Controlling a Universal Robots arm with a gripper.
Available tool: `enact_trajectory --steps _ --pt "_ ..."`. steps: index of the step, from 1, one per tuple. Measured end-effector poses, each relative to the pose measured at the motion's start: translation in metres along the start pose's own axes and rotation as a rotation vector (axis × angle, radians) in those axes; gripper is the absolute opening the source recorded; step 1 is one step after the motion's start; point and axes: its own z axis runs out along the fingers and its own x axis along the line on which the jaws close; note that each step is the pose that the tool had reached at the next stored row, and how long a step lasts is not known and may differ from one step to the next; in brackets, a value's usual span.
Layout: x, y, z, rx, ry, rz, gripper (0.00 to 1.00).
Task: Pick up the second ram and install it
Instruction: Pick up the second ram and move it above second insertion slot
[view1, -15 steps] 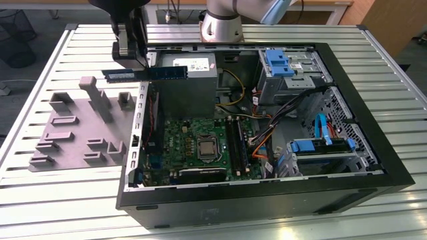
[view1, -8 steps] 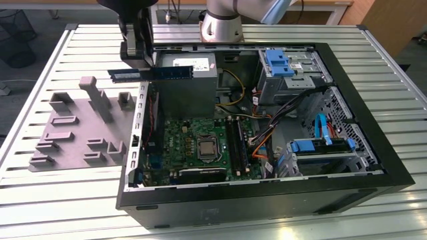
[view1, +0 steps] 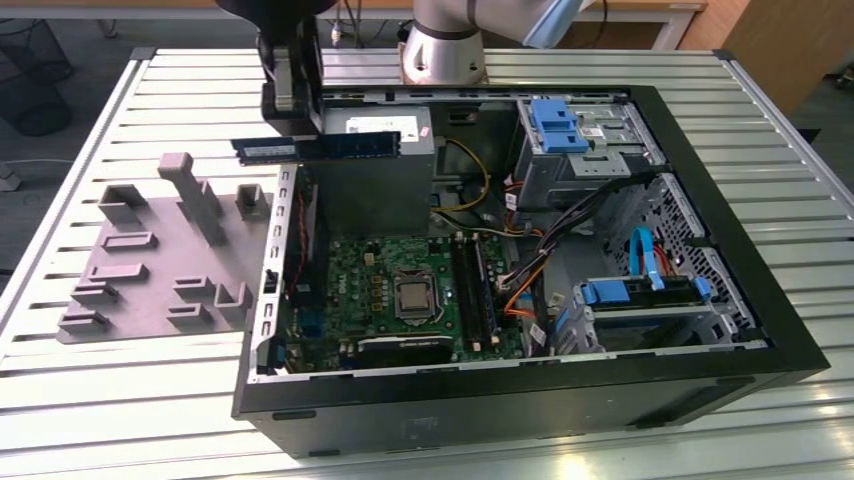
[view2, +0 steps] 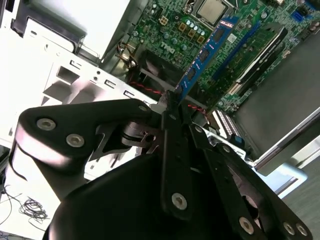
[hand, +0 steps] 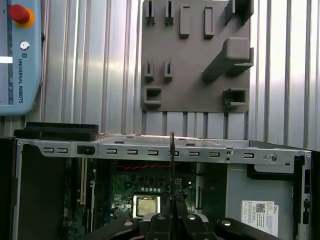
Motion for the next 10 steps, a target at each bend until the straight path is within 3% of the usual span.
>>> enact_trajectory --steps 10 --pt "0.0002 -0.0120 -0.0002 0.0000 -0.0001 0.000 0.14"
